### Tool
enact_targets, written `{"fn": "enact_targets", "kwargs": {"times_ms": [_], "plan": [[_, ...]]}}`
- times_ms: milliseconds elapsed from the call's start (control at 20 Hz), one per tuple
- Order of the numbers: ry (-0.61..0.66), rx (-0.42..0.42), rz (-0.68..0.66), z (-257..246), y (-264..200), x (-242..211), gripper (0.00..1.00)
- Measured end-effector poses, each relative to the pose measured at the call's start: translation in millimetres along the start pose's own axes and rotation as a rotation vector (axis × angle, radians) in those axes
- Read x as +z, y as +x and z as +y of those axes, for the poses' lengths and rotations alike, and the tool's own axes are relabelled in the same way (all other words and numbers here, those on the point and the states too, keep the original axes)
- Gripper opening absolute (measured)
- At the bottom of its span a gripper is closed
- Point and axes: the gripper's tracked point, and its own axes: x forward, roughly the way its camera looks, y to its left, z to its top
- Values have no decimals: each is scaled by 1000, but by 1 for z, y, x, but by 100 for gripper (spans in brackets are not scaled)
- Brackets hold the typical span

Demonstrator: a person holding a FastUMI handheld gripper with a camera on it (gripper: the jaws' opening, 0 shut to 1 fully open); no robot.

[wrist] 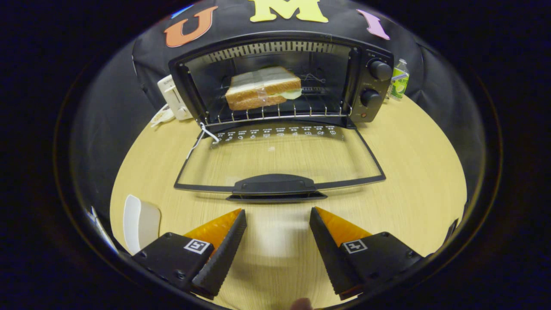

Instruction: Open the toaster oven, put the food inside, and close the toaster oven door.

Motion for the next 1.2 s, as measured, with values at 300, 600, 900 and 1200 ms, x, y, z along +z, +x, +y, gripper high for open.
{"fn": "enact_targets", "kwargs": {"times_ms": [300, 600, 900, 1200], "plan": [[8, -13, -11, -2, 2, 5, 96], [25, 12, -42, 0, -22, 16, 96], [35, 35, -156, 4, -59, 47, 96], [-40, 21, -318, 3, -111, 96, 97]]}}
